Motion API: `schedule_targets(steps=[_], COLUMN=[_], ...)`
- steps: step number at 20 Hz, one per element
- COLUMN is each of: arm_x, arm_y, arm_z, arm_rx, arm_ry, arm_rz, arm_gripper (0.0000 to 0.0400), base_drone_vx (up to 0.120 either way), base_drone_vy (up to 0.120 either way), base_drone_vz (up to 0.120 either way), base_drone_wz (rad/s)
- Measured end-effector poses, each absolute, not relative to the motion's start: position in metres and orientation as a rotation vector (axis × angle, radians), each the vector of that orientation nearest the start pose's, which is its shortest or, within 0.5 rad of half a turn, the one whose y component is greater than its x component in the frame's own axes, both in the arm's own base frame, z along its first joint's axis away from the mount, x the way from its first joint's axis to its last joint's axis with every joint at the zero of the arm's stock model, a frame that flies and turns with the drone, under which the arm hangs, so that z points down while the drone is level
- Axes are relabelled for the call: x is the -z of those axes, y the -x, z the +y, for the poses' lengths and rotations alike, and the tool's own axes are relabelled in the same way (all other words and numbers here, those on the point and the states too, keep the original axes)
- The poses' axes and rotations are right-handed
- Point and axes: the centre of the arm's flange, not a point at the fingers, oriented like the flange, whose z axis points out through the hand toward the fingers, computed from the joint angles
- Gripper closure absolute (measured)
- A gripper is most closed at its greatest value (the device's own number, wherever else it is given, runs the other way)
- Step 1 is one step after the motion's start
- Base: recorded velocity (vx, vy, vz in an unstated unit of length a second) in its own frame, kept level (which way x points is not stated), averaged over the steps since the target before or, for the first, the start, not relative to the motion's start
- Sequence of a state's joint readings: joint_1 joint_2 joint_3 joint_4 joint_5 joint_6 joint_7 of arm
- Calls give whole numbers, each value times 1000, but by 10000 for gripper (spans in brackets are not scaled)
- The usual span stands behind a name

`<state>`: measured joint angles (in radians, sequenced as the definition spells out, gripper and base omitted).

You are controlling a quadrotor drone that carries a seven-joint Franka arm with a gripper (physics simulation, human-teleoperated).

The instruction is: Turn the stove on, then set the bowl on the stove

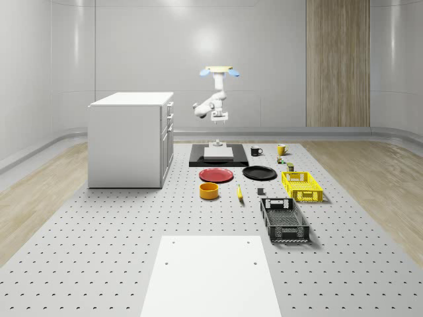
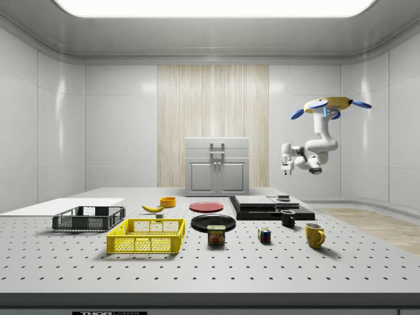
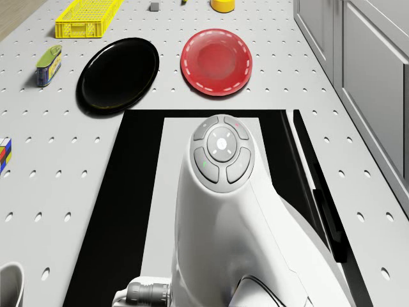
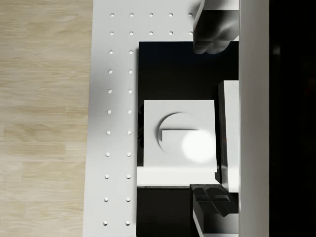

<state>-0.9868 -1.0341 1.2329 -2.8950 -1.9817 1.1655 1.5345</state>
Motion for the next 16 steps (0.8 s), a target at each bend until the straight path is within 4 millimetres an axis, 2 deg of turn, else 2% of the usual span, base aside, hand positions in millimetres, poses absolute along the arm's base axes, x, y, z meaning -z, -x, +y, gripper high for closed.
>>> schedule_targets(steps=[3, 16], arm_x=[-491, -491], arm_y=[-307, -307], arm_z=[3, 0], arm_rx=[-785, -784], arm_ry=[-30, -3], arm_rz=[-16, -3], arm_gripper=[0, 0], base_drone_vx=[107, 0], base_drone_vy=[0, 0], base_drone_vz=[-120, -120], base_drone_wz=[0, 0])
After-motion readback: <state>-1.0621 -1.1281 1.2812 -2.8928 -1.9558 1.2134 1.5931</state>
